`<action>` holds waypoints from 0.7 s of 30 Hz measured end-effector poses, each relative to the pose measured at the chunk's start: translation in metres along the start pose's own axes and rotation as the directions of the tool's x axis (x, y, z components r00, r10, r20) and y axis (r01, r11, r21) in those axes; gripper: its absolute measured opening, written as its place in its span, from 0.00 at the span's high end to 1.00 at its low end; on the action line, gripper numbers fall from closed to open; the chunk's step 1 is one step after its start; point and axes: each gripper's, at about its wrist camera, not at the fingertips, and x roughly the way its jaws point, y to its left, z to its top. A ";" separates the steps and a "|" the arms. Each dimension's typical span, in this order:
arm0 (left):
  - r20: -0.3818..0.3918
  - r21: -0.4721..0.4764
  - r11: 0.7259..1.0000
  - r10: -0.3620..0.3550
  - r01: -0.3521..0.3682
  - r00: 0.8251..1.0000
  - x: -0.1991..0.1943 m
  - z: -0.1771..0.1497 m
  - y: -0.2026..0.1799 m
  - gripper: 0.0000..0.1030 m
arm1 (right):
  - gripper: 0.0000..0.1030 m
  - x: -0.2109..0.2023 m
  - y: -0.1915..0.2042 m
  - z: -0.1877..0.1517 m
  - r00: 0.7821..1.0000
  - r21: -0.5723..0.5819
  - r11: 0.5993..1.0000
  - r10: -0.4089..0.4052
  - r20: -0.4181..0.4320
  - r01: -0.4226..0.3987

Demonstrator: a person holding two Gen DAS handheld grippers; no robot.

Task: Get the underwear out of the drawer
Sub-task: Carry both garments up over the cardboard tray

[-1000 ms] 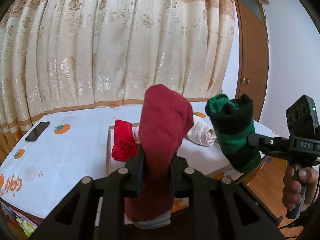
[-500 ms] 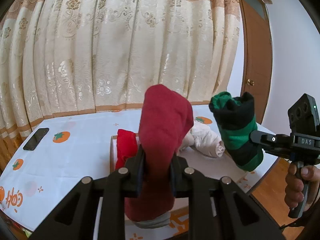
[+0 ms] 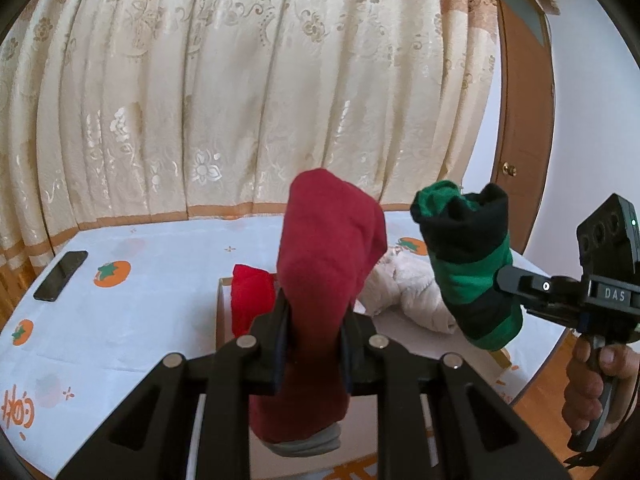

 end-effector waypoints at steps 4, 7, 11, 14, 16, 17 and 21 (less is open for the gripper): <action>-0.011 -0.009 1.000 0.006 -0.006 1.000 0.011 0.005 0.005 0.82 | 0.80 0.006 -0.002 0.009 1.000 0.004 1.000 -0.010 0.004 0.010; -0.018 -0.017 1.000 0.006 -0.006 1.000 0.019 0.009 0.007 0.82 | 0.80 0.012 -0.007 0.017 1.000 0.015 1.000 -0.019 0.006 0.019; -0.015 -0.017 1.000 0.008 -0.008 1.000 0.025 0.015 0.008 0.82 | 0.80 0.021 -0.015 0.025 0.999 0.038 0.999 -0.032 0.005 0.032; -0.016 -0.009 1.000 0.013 -0.013 1.000 0.030 0.019 0.007 0.82 | 0.80 0.026 -0.020 0.031 0.999 0.045 0.998 -0.043 0.001 0.043; -0.021 -0.008 1.000 0.018 -0.019 1.000 0.035 0.021 0.008 0.82 | 0.80 0.028 -0.022 0.034 0.999 0.050 0.998 -0.048 -0.001 0.048; -0.022 -0.007 1.000 0.021 -0.021 1.000 0.037 0.022 0.009 0.82 | 0.80 0.029 -0.023 0.036 0.999 0.051 0.997 -0.051 -0.001 0.051; -0.028 0.000 1.000 0.031 -0.031 0.999 0.045 0.025 0.010 0.82 | 0.80 0.033 -0.029 0.040 0.998 0.062 0.996 -0.059 -0.007 0.060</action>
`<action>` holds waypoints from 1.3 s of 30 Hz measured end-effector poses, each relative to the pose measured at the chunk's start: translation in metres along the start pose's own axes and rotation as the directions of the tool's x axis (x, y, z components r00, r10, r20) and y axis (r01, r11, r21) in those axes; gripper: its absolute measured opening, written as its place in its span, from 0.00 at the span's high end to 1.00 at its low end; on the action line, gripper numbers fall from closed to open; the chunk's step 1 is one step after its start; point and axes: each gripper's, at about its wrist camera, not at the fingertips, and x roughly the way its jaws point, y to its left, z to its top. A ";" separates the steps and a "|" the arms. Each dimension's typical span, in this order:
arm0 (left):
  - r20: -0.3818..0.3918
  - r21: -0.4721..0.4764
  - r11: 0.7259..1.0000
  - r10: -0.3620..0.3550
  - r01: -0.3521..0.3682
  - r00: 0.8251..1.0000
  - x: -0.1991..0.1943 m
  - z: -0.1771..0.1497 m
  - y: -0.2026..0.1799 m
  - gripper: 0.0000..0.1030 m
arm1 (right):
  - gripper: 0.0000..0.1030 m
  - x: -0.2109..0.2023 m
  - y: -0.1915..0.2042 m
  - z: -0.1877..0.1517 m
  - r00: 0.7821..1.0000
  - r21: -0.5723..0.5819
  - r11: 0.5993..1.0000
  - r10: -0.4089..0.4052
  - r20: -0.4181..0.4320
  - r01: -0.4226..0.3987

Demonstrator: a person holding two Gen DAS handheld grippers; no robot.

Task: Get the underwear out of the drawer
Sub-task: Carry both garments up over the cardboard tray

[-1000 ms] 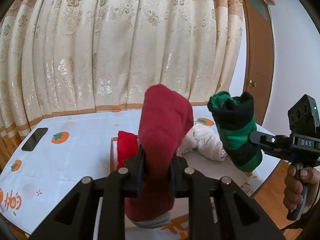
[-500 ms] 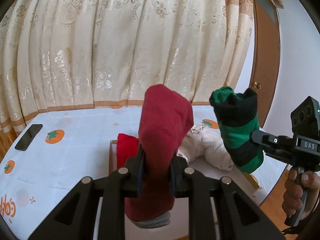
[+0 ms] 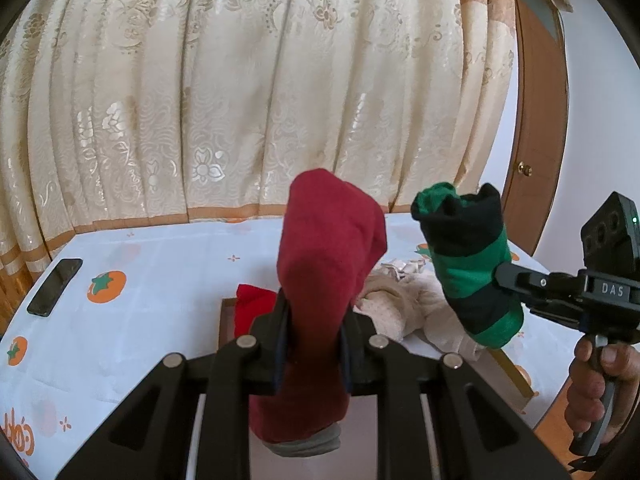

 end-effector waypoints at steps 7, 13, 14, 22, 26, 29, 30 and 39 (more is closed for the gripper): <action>-0.017 0.009 1.000 0.008 -0.008 1.000 0.012 0.003 -0.001 0.82 | 0.80 0.005 -0.009 0.007 1.000 0.017 1.000 -0.017 -0.004 0.017; -0.037 0.009 1.000 0.009 -0.009 0.999 0.021 0.005 -0.001 0.82 | 0.80 0.011 -0.016 0.013 1.000 0.042 0.999 -0.021 -0.014 0.022; -0.040 0.007 1.000 0.009 -0.009 0.999 0.022 0.005 -0.001 0.82 | 0.80 0.011 -0.016 0.013 1.000 0.046 0.999 -0.023 -0.016 0.024; -0.053 0.010 1.000 0.012 -0.011 0.999 0.033 0.007 -0.002 0.82 | 0.80 0.015 -0.020 0.015 0.999 0.054 0.998 -0.044 -0.027 0.045; -0.066 0.010 1.000 0.012 -0.011 0.998 0.040 0.008 -0.003 0.82 | 0.80 0.017 -0.021 0.018 0.998 0.056 0.997 -0.057 -0.028 0.058; -0.093 -0.007 1.000 0.009 -0.010 0.996 0.051 0.009 -0.002 0.82 | 0.80 0.020 -0.021 0.020 0.996 0.045 0.995 -0.087 -0.034 0.089; -0.102 -0.014 1.000 0.011 -0.013 0.995 0.055 0.009 -0.001 0.82 | 0.80 0.022 -0.022 0.021 0.994 0.039 0.994 -0.102 -0.037 0.103; -0.142 -0.021 1.000 0.012 -0.015 0.990 0.074 0.007 0.000 0.82 | 0.80 0.038 -0.034 0.024 0.980 0.003 0.981 -0.192 -0.056 0.192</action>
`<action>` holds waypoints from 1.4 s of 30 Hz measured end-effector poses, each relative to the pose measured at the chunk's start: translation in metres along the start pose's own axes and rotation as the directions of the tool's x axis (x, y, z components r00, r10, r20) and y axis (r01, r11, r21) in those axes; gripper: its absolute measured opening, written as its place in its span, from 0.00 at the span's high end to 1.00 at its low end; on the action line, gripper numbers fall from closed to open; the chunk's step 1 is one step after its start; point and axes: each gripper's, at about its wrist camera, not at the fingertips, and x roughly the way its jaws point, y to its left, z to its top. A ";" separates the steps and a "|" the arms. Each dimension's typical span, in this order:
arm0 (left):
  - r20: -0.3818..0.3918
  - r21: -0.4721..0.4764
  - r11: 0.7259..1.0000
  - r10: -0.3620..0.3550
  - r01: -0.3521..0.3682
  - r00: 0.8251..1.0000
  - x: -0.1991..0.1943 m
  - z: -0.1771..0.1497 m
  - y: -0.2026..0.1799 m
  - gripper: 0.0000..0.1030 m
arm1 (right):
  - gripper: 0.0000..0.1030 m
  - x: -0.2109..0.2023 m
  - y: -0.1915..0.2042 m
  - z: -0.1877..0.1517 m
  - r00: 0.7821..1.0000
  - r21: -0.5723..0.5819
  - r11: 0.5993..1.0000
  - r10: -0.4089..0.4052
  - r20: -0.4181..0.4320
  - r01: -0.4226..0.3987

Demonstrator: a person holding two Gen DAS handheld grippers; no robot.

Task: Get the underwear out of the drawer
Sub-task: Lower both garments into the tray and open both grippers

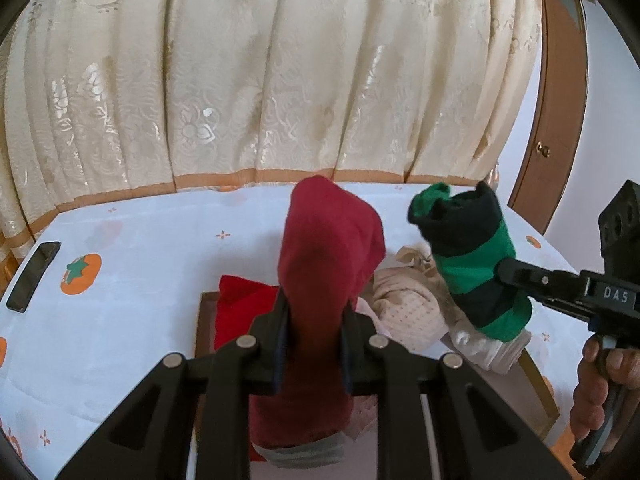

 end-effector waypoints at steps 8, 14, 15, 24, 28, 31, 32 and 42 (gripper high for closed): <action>-0.077 -0.058 0.998 -0.011 0.006 0.997 0.030 -0.001 0.009 0.82 | 0.80 0.018 0.003 0.002 0.996 -0.061 0.995 -0.081 -0.030 0.079; -0.091 -0.052 0.999 -0.007 0.002 0.996 0.038 -0.002 0.009 0.82 | 0.80 0.028 0.000 0.003 0.993 -0.079 0.991 -0.111 -0.049 0.107; -0.096 -0.050 0.999 -0.008 0.003 0.995 0.039 -0.001 0.009 0.82 | 0.80 0.029 0.000 0.004 0.992 -0.080 0.991 -0.115 -0.052 0.110; -0.119 -0.025 1.000 0.003 -0.006 0.993 0.045 -0.003 0.005 0.77 | 0.79 0.038 0.005 0.002 0.984 -0.137 0.981 -0.149 -0.102 0.134; -0.118 -0.018 1.000 0.004 -0.006 0.993 0.043 -0.003 0.003 0.77 | 0.79 0.037 0.006 0.002 0.983 -0.143 0.981 -0.150 -0.109 0.134; -0.120 -0.016 1.000 0.000 -0.002 0.993 0.043 -0.003 0.003 0.66 | 0.71 0.036 0.008 0.003 0.981 -0.150 0.979 -0.156 -0.115 0.138; -0.120 -0.015 1.000 -0.001 -0.001 0.993 0.041 -0.003 0.003 0.62 | 0.64 0.035 0.009 0.003 0.981 -0.149 0.980 -0.154 -0.116 0.136; -0.079 0.002 1.000 -0.003 0.003 0.997 0.019 -0.007 0.000 0.50 | 0.44 0.015 0.031 -0.006 0.984 -0.219 0.965 -0.165 -0.072 0.146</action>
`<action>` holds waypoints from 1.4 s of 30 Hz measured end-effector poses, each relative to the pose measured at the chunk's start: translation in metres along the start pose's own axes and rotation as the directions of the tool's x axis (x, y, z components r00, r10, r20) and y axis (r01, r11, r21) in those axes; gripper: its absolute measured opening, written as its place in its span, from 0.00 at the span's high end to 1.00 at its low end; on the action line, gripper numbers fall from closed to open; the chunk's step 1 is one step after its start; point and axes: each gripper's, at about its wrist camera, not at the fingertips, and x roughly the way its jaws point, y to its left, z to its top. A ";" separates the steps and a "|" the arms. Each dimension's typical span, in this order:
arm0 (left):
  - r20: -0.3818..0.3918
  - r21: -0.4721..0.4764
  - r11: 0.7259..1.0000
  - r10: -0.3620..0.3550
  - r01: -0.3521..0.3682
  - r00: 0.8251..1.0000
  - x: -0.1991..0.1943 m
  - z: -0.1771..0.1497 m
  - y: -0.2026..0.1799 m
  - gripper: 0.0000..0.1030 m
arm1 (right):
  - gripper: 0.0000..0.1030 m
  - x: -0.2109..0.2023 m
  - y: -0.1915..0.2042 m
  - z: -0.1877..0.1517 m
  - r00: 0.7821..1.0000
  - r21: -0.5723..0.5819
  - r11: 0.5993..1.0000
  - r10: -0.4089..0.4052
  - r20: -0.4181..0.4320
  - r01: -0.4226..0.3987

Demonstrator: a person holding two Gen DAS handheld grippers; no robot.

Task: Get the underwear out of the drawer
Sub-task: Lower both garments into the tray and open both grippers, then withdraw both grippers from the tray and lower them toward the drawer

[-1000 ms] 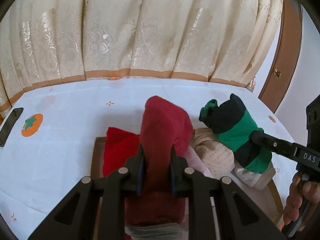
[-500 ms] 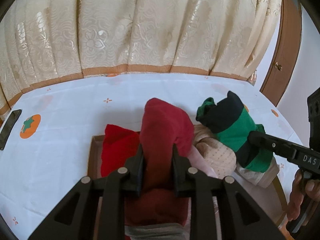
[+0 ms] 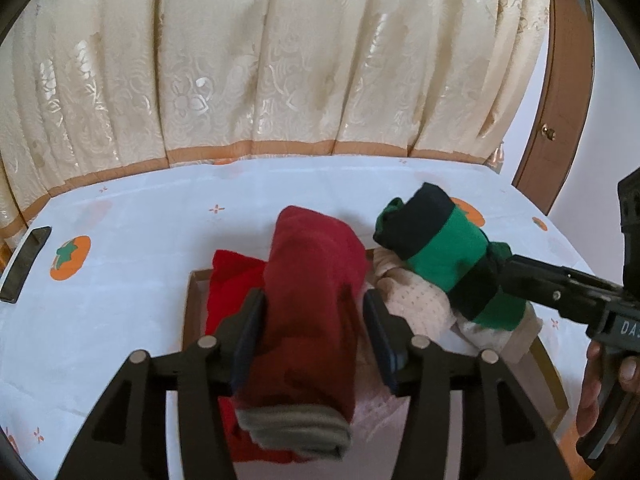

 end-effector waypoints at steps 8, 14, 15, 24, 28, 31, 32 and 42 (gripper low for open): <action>0.035 0.014 1.000 -0.008 0.008 0.999 -0.027 -0.015 0.001 0.50 | 0.43 -0.036 0.002 -0.021 1.000 -0.010 1.000 0.017 0.003 -0.017; 0.082 0.059 0.998 -0.036 0.031 0.996 -0.065 -0.041 -0.006 0.49 | 0.43 -0.074 0.013 -0.053 0.999 -0.101 0.994 0.037 -0.025 -0.039; 0.087 0.065 0.997 -0.042 0.036 0.995 -0.071 -0.045 -0.007 0.49 | 0.42 -0.081 0.014 -0.060 0.999 -0.115 0.993 0.037 -0.031 -0.040; 0.105 0.169 0.982 -0.100 0.081 0.989 -0.119 -0.088 -0.035 0.45 | 0.42 -0.130 0.024 -0.119 0.997 -0.223 0.973 0.040 -0.062 -0.053; 0.081 0.279 0.957 -0.103 0.077 0.991 -0.136 -0.122 -0.056 0.45 | 0.42 -0.145 0.026 -0.148 0.994 -0.251 0.965 0.048 -0.101 -0.072; 0.060 0.349 0.934 -0.112 0.084 0.992 -0.151 -0.151 -0.066 0.44 | 0.42 -0.154 0.021 -0.173 0.989 -0.244 0.967 0.043 -0.144 -0.078; 0.052 0.364 0.928 -0.113 0.086 0.992 -0.154 -0.158 -0.068 0.43 | 0.42 -0.157 0.019 -0.179 0.987 -0.246 0.966 0.039 -0.157 -0.077; -0.160 0.431 0.888 -0.102 0.162 0.982 -0.149 -0.233 -0.076 0.43 | 0.42 -0.162 0.008 -0.230 0.959 -0.303 0.952 -0.040 -0.279 -0.048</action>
